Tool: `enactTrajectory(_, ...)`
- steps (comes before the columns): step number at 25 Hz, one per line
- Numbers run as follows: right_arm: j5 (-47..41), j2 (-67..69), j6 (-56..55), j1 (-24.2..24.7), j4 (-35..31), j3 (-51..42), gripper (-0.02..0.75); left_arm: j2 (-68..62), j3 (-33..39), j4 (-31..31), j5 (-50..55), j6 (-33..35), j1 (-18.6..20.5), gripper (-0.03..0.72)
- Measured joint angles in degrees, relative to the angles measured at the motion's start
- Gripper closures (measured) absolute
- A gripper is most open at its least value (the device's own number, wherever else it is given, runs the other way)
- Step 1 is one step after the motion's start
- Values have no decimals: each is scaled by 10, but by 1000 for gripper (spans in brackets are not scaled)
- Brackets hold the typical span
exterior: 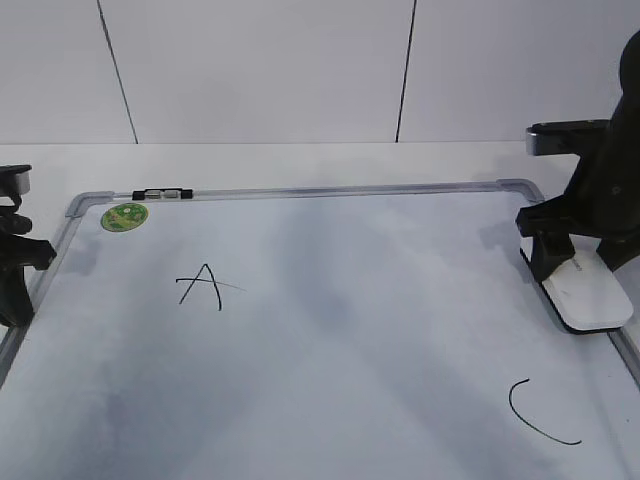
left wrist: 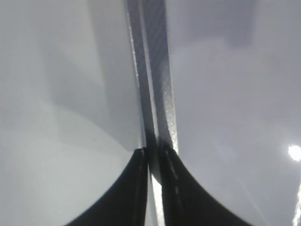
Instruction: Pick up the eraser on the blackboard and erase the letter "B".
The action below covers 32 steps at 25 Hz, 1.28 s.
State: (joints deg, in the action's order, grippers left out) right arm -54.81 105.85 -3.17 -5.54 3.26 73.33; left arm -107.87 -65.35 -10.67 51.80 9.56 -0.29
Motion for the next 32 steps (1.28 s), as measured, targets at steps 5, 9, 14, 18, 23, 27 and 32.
enactTrajectory(5, 0, 0, -7, 0, 0, 0, 218, 0, 0, -1, 0, 0, 0, 639)
enactTrajectory(9, 0, 0, -20, 0, 0, 0, 218, 0, 0, -1, 0, 0, 0, 639)
enactTrajectory(14, 0, 0, -25, 0, 0, 0, 218, 0, 0, -1, 0, 0, 0, 639)
enactTrajectory(18, 0, 0, -26, 0, 1, 0, 218, 0, 0, -1, 0, 0, 0, 639)
enactTrajectory(23, 0, 1, -26, 0, 2, 0, 218, 0, 0, -1, 0, 0, 0, 639)
enactTrajectory(27, 1, 1, -26, 0, 2, 0, 216, 0, 0, -1, 0, 0, 0, 639)
enactTrajectory(32, 1, 1, -35, 0, 2, 0, 163, 0, 0, -2, 0, 0, 0, 639)
